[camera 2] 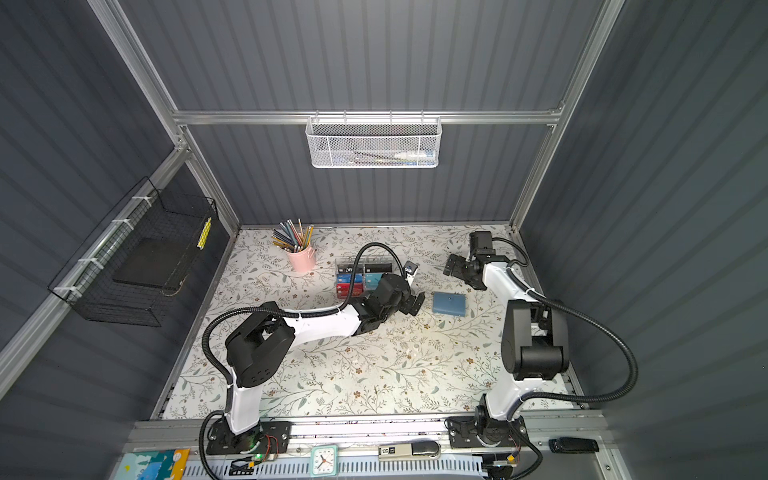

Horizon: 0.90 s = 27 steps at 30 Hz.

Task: Take the credit cards out of the card holder

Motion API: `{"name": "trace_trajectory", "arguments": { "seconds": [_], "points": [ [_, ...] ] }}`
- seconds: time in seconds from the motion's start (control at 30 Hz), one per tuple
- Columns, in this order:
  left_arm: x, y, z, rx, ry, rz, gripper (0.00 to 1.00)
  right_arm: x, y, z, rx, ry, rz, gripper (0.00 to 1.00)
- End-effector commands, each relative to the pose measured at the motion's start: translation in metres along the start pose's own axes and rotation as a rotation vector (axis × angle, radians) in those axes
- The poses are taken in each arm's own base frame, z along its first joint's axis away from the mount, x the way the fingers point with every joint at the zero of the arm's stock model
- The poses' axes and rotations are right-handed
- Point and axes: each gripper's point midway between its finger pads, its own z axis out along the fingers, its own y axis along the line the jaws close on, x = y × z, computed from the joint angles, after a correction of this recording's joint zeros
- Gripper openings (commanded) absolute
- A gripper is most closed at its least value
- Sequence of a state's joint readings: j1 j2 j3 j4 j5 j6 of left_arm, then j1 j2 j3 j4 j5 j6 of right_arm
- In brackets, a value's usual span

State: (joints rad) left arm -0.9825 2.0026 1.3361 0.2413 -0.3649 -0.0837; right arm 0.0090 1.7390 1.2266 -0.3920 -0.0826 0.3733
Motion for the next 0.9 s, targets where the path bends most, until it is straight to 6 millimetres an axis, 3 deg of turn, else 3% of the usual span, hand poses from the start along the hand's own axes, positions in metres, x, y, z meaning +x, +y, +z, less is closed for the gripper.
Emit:
{"name": "trace_trajectory", "arguments": {
  "seconds": [0.0,0.33,0.87],
  "points": [
    [-0.020,0.005,-0.014,0.001,-0.049,-0.027,1.00,0.015,-0.004,0.013,0.015,0.082,-0.009,0.99],
    [-0.020,0.008,-0.019,-0.003,-0.057,-0.032,1.00,0.042,0.009,0.030,-0.031,0.168,-0.034,0.99],
    [-0.016,0.014,-0.036,-0.001,-0.060,-0.080,1.00,0.087,0.027,0.024,-0.073,0.241,-0.069,0.99]
  ]
}}
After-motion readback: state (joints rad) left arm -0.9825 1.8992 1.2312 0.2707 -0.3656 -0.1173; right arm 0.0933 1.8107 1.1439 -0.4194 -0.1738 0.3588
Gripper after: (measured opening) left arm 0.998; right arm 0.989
